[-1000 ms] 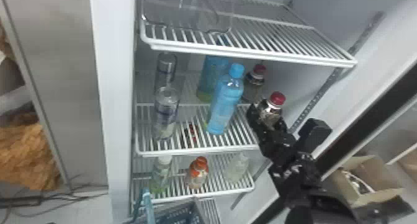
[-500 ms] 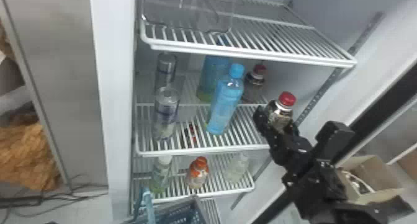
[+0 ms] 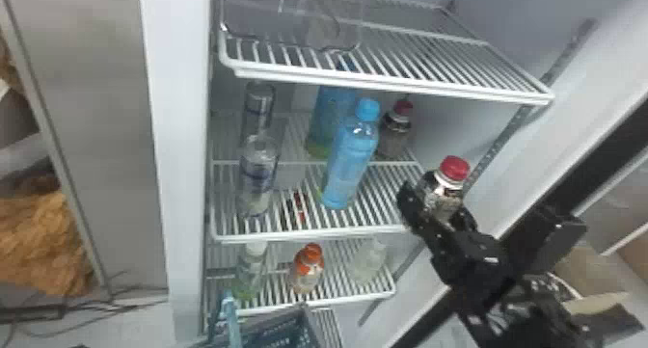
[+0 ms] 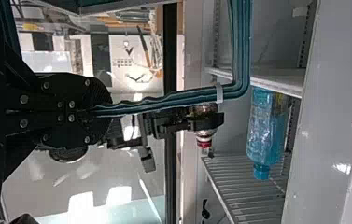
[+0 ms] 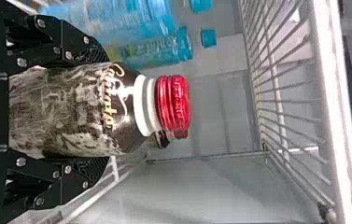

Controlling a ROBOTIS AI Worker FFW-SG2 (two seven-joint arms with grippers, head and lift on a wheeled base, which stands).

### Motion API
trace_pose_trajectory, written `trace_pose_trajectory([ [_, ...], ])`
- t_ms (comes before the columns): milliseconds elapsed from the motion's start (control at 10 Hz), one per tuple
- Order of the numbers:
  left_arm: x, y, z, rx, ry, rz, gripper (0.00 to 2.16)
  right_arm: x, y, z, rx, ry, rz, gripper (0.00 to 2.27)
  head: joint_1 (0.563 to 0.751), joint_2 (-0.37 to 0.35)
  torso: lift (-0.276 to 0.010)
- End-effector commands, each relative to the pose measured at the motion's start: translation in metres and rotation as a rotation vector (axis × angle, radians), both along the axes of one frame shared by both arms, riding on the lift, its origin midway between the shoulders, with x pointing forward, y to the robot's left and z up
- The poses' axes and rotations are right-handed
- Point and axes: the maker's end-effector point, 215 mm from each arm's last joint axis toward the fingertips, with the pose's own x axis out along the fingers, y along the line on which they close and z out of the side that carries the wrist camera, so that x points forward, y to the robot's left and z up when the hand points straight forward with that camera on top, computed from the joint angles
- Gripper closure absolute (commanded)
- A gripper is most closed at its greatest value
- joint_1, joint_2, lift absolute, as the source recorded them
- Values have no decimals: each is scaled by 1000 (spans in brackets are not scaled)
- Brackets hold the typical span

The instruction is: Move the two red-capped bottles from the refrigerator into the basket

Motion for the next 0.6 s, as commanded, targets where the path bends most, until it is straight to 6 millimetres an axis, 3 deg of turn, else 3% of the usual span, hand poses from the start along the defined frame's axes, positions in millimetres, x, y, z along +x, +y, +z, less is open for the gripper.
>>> trace_pose_trajectory([
  [0, 2, 0, 0, 3, -4, 0, 1200, -23, 13, 6, 2, 40, 34, 1282, 695, -350, 0],
  [500, 3, 1, 0, 8, -6, 1, 1200, -87, -4, 6, -89, 196, 31, 1282, 695, -350, 0],
])
